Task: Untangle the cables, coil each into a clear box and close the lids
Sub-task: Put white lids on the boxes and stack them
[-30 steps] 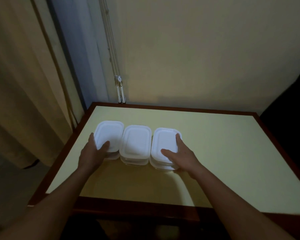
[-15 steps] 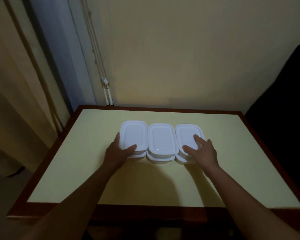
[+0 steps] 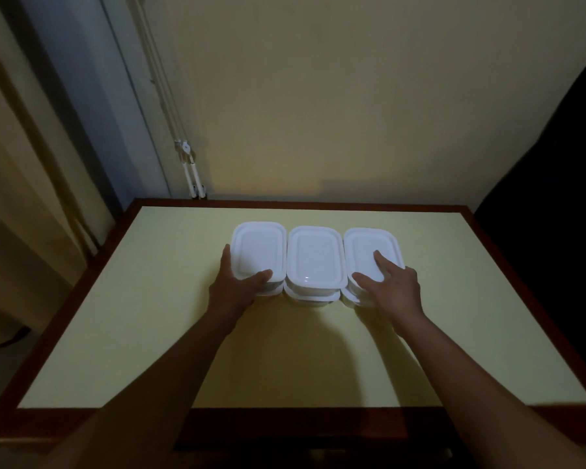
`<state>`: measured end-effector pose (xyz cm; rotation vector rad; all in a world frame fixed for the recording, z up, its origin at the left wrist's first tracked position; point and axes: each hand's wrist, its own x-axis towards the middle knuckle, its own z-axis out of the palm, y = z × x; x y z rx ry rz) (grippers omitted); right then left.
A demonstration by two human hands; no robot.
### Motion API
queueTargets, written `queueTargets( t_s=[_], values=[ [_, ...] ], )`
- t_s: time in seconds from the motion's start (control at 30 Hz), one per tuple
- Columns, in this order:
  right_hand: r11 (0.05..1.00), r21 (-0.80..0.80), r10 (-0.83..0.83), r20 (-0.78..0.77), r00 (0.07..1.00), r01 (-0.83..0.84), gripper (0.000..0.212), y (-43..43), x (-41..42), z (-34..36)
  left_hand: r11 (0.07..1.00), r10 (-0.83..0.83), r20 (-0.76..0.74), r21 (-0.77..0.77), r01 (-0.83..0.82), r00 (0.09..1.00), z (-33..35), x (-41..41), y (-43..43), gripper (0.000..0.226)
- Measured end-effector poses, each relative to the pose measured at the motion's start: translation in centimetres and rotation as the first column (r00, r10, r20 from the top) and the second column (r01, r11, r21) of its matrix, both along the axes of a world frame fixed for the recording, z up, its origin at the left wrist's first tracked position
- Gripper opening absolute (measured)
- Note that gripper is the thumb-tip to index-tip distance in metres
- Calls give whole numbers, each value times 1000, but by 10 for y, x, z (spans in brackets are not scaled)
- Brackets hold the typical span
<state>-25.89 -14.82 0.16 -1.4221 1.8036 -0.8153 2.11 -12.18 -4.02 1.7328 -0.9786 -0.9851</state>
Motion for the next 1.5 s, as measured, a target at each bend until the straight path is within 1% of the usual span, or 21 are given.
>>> queueTargets(
  t_s=[0.13,0.33,0.57,0.7,0.8,0.9,0.97,1.03,1.07,1.1,1.13,1.17,1.2,1.23,1.27,1.3,1.33,1.4,1.43,1.5],
  values=[
    [1000,-3,3,-14,1000,-3,71,-25,8,0,999,36,34,-14,-35,999,-3,5,-28,110],
    [1000,-18,0,-27,1000,-1,72,-82,23,-2,997,55,23,-48,-54,998,0,16,-83,95],
    [998,-48,32,-70,997,-35,74,-162,37,-9,995,34,-18,-89,-35,999,6,31,-152,98],
    [993,-63,84,-182,980,-97,73,-198,40,-12,986,-7,-25,-165,3,1000,2,40,-183,92],
    [988,-74,117,-182,976,-133,75,-218,40,-18,973,-26,4,-230,27,1000,-1,42,-198,89],
    [982,-76,152,-227,962,-173,73,-229,41,-21,959,-30,32,-281,38,999,-6,45,-208,81],
    [976,-64,182,-293,939,-209,72,-235,39,-19,958,-32,70,-283,50,997,-5,47,-212,73],
    [972,-11,213,-380,900,-234,72,-238,39,-18,956,-73,131,-273,106,989,-5,51,-217,64],
    [973,12,215,-429,877,-232,74,-238,39,-18,957,-88,159,-259,128,983,-4,52,-216,64],
    [975,12,200,-489,849,-222,79,-236,41,-18,962,-84,202,-238,132,976,-1,52,-214,69],
    [973,-26,176,-552,815,-227,83,-231,44,-19,971,-55,316,-203,124,947,0,53,-213,81],
    [956,-89,169,-616,769,-281,86,-225,48,-20,978,-17,482,-174,115,876,-1,53,-213,93],
    [914,-139,190,-684,705,-381,89,-219,52,-22,980,6,646,-156,124,763,-5,53,-212,98],
    [857,-146,226,-756,615,-494,93,-214,55,-23,973,22,784,-159,166,620,-7,51,-210,98],
    [805,-108,257,-822,508,-583,96,-212,58,-25,958,30,873,-164,236,486,-8,49,-207,95],
    [778,-63,269,-866,422,-625,95,-212,61,-26,935,29,924,-160,316,382,-7,47,-203,92],
    [774,-29,271,-888,373,-632,92,-216,63,-28,910,14,954,-136,392,298,-7,47,-202,92],
    [791,-14,260,-898,356,-611,89,-223,66,-30,871,-41,987,-40,489,155,-7,52,-204,94],
    [793,-21,250,-900,356,-609,90,-225,67,-30,864,-72,991,7,504,109,-7,56,-205,94],
    [786,-32,231,-911,341,-618,93,-229,70,-30,851,-110,992,63,521,60,-5,60,-207,89]
  ],
)
